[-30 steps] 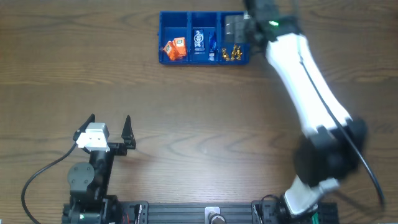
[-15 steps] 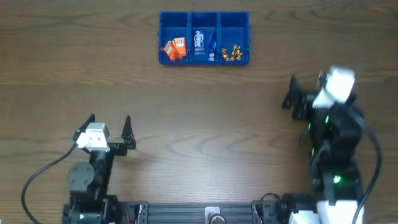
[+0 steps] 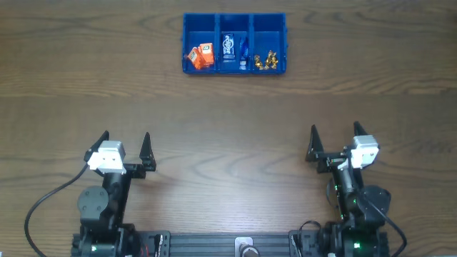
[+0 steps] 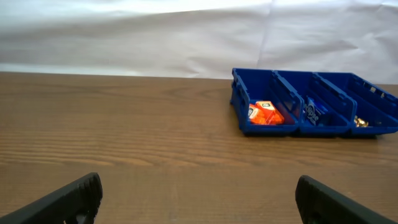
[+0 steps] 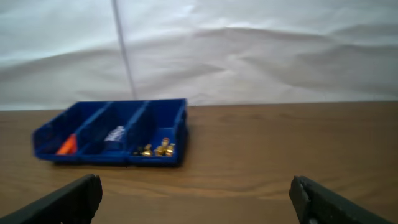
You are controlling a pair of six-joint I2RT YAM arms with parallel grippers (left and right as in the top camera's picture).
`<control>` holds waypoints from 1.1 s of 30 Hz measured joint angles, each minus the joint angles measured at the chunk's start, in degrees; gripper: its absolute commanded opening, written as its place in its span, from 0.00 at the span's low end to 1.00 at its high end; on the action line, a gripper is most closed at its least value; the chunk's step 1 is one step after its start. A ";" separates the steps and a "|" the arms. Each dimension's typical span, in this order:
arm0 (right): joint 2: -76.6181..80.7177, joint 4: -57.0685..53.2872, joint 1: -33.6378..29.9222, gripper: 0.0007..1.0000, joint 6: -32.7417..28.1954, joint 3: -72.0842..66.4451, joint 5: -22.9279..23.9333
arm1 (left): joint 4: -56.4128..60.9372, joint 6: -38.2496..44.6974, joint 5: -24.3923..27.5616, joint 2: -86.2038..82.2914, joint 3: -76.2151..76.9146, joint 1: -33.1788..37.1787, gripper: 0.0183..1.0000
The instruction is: Sort Candies Into Trays
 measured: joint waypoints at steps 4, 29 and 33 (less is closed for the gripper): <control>-2.99 0.00 -1.62 1.00 0.02 -2.47 -4.02 | 0.00 -0.02 0.00 0.00 0.00 0.00 1.00; -4.74 -3.96 -0.24 1.00 0.02 -4.00 2.78 | 0.00 0.00 0.02 0.00 0.00 0.00 1.00; -4.74 -3.96 -0.24 1.00 0.02 -4.00 2.95 | 0.00 0.00 0.00 0.00 0.00 0.00 1.00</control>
